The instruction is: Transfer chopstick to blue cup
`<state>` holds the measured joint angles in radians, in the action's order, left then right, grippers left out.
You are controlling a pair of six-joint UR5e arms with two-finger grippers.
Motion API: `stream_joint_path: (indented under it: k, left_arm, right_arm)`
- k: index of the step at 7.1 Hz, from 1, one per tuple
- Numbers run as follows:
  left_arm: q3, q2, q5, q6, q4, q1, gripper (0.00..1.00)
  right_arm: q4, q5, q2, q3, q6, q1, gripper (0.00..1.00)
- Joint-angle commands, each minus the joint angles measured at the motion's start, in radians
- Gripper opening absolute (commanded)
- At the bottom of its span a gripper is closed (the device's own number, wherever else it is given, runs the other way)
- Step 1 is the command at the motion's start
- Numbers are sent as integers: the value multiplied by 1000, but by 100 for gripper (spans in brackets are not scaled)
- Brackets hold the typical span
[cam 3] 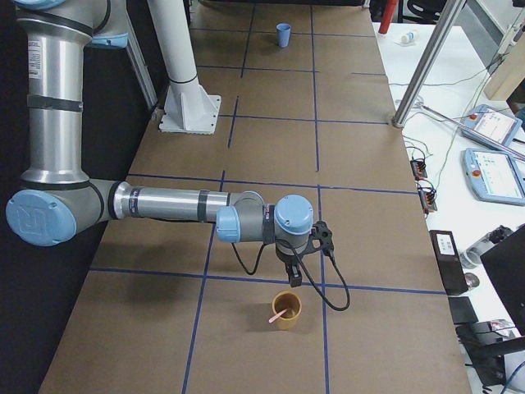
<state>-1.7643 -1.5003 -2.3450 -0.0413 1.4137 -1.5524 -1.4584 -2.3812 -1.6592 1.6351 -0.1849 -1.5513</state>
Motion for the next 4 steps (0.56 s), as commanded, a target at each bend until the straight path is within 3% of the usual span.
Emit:
stream_joint_path:
  k: [1, 4]
  left_arm:
    - [-1, 0, -2, -2, 13, 3, 100]
    - [17, 5, -30, 160, 150, 211, 100]
  right_arm:
    - [9, -4, -2, -1, 8, 0, 100]
    - [9, -4, -1, -31, 7, 0, 100]
